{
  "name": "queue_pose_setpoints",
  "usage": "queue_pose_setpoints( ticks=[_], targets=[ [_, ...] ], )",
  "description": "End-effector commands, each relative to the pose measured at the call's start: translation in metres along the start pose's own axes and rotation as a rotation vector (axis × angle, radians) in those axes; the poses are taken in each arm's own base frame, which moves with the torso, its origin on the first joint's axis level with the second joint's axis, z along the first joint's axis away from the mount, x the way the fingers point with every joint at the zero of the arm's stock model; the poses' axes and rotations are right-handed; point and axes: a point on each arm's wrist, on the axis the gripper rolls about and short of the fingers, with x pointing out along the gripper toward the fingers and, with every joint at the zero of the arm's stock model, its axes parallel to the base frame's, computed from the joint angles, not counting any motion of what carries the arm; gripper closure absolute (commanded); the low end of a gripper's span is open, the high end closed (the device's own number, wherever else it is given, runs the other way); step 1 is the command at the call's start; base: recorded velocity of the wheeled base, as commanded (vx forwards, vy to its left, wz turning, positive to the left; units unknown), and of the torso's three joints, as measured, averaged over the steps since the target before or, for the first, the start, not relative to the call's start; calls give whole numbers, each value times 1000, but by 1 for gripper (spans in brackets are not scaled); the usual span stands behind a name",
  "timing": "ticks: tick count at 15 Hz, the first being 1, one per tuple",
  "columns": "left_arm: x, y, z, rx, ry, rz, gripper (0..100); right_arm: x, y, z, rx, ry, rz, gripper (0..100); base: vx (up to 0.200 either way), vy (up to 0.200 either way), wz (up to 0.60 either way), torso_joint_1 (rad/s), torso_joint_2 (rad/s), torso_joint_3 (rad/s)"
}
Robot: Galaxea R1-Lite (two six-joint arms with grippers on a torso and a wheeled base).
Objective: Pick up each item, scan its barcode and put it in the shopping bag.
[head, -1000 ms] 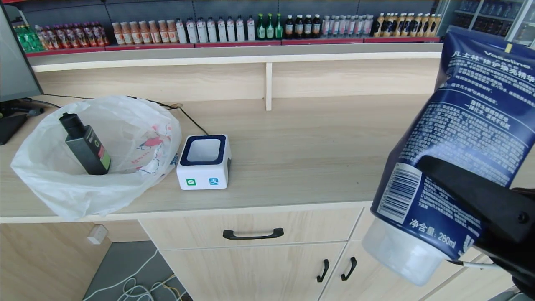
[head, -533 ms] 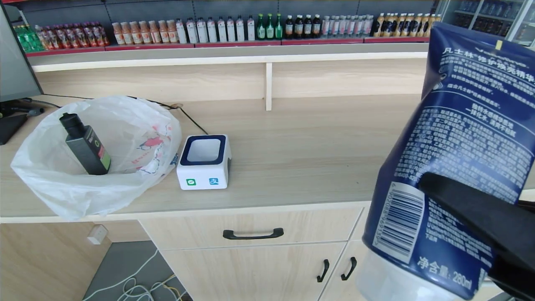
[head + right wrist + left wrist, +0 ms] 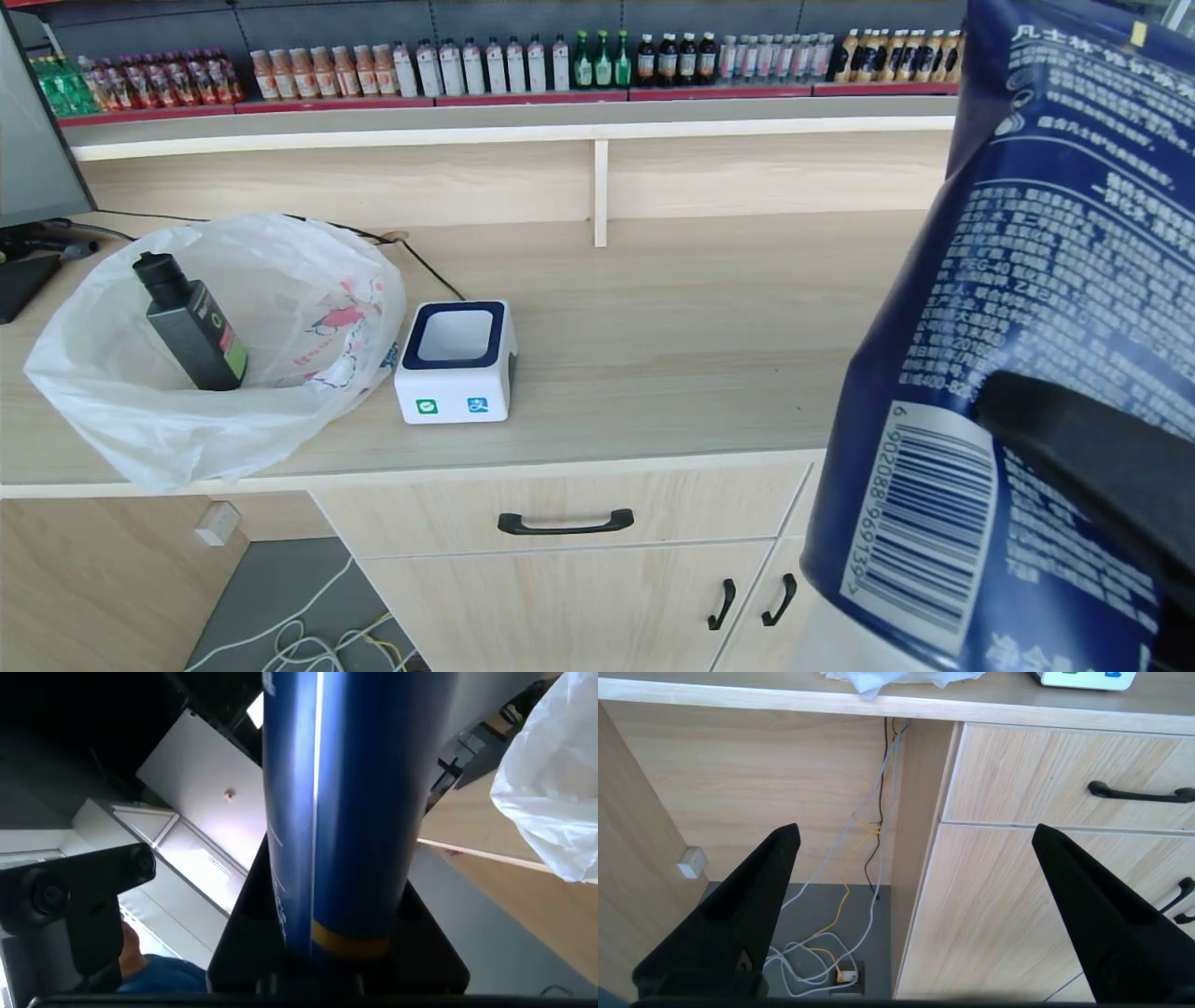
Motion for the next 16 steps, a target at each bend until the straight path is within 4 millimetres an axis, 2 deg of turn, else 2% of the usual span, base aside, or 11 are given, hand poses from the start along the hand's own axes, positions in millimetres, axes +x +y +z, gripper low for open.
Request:
queue_pose_setpoints(
  ticks=[1, 16],
  targets=[
    [0, 0, 0, -1, 0, 0, 0, 3, -2, -3, 7, 11, -2, 100, 0, 0, 0, 0, 0, 0],
    [0, 0, 0, -1, 0, 0, 0, 6, -3, -2, 3, 7, 0, 100, 0, 0, 0, 0, 0, 0]
  ],
)
